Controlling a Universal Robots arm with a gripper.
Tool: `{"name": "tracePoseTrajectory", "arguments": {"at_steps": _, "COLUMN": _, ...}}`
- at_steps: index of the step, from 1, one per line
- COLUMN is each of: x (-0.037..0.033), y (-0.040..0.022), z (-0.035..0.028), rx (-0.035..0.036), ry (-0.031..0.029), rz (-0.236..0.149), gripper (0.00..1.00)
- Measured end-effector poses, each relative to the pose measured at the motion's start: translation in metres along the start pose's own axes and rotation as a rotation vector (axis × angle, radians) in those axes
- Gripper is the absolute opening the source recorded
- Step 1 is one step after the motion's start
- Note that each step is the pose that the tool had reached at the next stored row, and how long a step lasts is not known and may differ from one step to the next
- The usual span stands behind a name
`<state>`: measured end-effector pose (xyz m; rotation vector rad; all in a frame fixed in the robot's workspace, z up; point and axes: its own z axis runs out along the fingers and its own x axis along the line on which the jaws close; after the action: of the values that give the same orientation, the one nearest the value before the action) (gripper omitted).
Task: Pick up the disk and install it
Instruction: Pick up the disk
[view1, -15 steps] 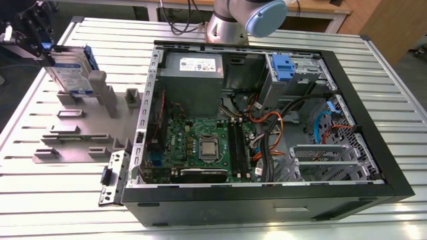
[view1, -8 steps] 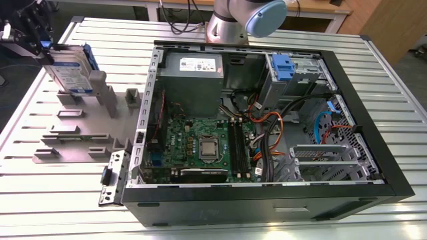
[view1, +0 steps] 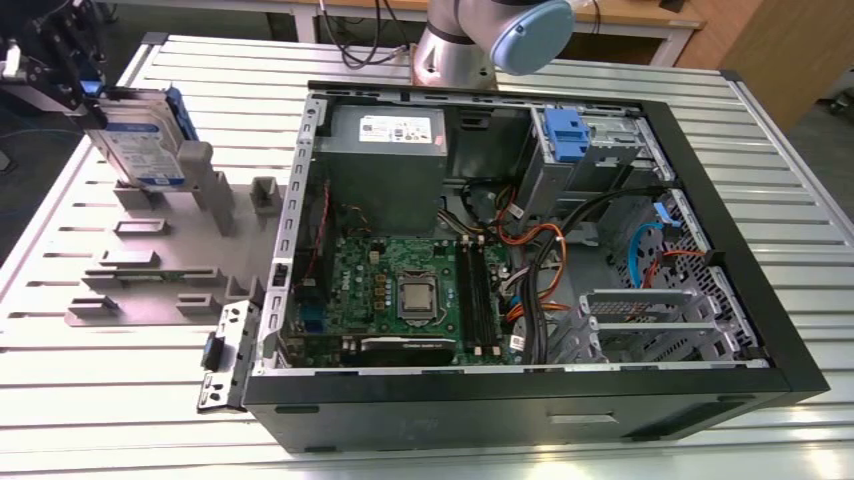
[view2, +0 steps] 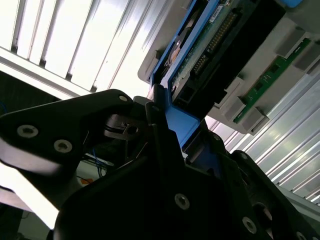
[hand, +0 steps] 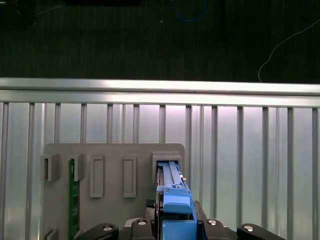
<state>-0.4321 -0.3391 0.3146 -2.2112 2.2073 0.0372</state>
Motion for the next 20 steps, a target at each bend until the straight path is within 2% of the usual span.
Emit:
{"name": "tracePoseTrajectory", "arguments": {"at_steps": 18, "x": -0.0001, "y": 0.0, "z": -0.0027, "rx": 0.0, "ry": 0.0001, "rz": 0.0, "gripper": 0.36}}
{"name": "tracePoseTrajectory", "arguments": {"at_steps": 19, "x": -0.0002, "y": 0.0, "z": -0.0061, "rx": 0.0, "ry": 0.0, "rz": 0.0, "gripper": 0.36}}
{"name": "tracePoseTrajectory", "arguments": {"at_steps": 20, "x": -0.0002, "y": 0.0001, "z": -0.007, "rx": 0.0, "ry": 0.0, "rz": 0.0, "gripper": 0.36}}
